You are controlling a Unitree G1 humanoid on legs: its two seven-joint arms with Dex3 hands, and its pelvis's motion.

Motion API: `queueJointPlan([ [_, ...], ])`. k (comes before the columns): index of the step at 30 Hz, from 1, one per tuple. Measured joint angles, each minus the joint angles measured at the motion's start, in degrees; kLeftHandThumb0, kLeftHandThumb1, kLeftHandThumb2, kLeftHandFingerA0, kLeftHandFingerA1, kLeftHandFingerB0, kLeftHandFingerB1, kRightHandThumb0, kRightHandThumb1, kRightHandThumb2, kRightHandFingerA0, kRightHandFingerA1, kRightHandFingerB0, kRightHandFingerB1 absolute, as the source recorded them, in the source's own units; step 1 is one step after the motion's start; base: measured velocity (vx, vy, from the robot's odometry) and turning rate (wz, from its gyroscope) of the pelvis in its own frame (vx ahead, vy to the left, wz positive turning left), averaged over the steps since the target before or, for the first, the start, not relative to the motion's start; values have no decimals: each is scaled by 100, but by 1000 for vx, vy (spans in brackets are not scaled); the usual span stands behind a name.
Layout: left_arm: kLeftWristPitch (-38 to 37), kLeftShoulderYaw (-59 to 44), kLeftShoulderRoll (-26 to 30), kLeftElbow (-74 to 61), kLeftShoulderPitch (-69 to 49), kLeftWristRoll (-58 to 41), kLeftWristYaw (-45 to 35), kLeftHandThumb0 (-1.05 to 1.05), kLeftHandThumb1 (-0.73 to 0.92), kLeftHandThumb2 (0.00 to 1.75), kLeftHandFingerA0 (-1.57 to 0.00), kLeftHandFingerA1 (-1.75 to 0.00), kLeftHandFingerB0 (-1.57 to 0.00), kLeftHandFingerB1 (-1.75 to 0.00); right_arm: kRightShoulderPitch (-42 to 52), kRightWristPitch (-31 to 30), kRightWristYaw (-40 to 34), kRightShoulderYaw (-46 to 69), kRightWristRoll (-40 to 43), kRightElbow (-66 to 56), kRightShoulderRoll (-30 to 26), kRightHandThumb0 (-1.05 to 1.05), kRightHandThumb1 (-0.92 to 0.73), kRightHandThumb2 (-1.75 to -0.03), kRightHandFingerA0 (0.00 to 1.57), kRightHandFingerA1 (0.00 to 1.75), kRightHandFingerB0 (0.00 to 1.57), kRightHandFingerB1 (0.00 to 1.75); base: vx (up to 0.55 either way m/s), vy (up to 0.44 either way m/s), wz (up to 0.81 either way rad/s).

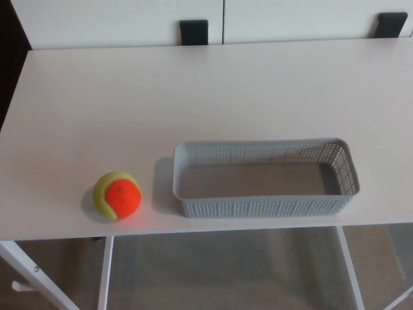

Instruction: The robot walk towards a table in front and uses its left hand to pickup a tennis ball on the left side and put it in a container on the right hand side

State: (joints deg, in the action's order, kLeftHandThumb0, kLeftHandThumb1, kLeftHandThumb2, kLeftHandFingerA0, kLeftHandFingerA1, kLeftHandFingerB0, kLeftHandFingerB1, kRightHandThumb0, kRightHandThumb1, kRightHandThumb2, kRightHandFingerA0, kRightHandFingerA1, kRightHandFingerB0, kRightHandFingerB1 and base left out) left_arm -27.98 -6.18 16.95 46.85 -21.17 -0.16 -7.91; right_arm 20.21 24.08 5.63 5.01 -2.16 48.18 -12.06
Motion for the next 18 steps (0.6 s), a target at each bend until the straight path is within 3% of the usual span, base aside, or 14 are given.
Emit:
queueJointPlan([
  [4,-57,87,-103,-933,-510,-96,-132,-47,65,61,-43,-37,-29,-31,-14,-1,0,-4,1,10,7,-36,-55,-56,64,52,46,39,0,0,0],
  [5,-57,111,-106,-1186,-633,-123,-163,-44,66,62,-27,-31,-16,-28,-22,-1,1,-4,2,10,9,-34,-56,-56,63,53,47,40,0,0,0],
  [6,-57,131,-106,-1434,-753,-146,-192,-44,66,62,-27,-31,-16,-28,-30,-1,1,-4,2,10,10,-34,-56,-56,63,53,47,40,0,0,0],
  [7,-56,149,-106,-1703,-875,-179,-218,-27,61,106,0,-48,0,-49,-42,-1,1,-5,2,10,12,-34,-55,-56,63,56,48,41,0,0,0],
  [8,-58,163,-104,-1930,-968,-211,-238,-43,61,70,-9,-32,-9,-23,-51,-1,1,-4,3,10,13,-35,-55,-56,65,57,48,41,0,0,0],
  [10,-56,166,-101,-2436,-1147,-270,-268,-43,61,70,-9,-32,-9,-23,-70,-1,1,-4,4,11,17,-35,-55,-56,65,57,48,41,0,0,0],
  [11,-56,164,-98,-2652,-1207,-297,-275,-23,67,109,0,-49,0,-49,-76,-1,1,-4,4,12,18,-35,-55,-55,64,58,48,41,0,0,0],
  [12,-54,160,-93,-2937,-1274,-329,-284,-23,67,109,0,-49,0,-49,-85,-1,1,-4,4,13,19,-35,-55,-55,64,58,48,41,0,0,0],
  [13,-54,157,-91,-3048,-1294,-340,-287,-32,65,61,-15,-31,-11,-22,-88,-1,1,-4,4,15,20,-35,-55,-56,64,58,48,41,0,0,0],
  [14,-51,142,-87,-3319,-1330,-362,-292,-19,71,111,0,-49,0,-49,-93,-1,1,-4,4,20,22,-36,-55,-56,63,56,48,41,0,0,0],
  [15,-49,114,-77,-3623,-1346,-394,-295,-19,71,111,0,-49,0,-49,-98,-1,1,-4,5,25,25,-36,-55,-56,63,56,48,41,0,0,0],
  [16,-45,84,-64,-3875,-1342,-431,-295,-28,67,60,-13,-33,-11,-26,-101,-1,2,-4,5,25,27,-35,-56,-56,62,56,48,41,0,0,0],
  [18,-39,23,-25,-4321,-1279,-495,-295,-33,63,66,-10,-33,-11,-31,-101,-1,2,-4,5,25,31,-36,-56,-56,64,57,49,41,0,0,0],
])
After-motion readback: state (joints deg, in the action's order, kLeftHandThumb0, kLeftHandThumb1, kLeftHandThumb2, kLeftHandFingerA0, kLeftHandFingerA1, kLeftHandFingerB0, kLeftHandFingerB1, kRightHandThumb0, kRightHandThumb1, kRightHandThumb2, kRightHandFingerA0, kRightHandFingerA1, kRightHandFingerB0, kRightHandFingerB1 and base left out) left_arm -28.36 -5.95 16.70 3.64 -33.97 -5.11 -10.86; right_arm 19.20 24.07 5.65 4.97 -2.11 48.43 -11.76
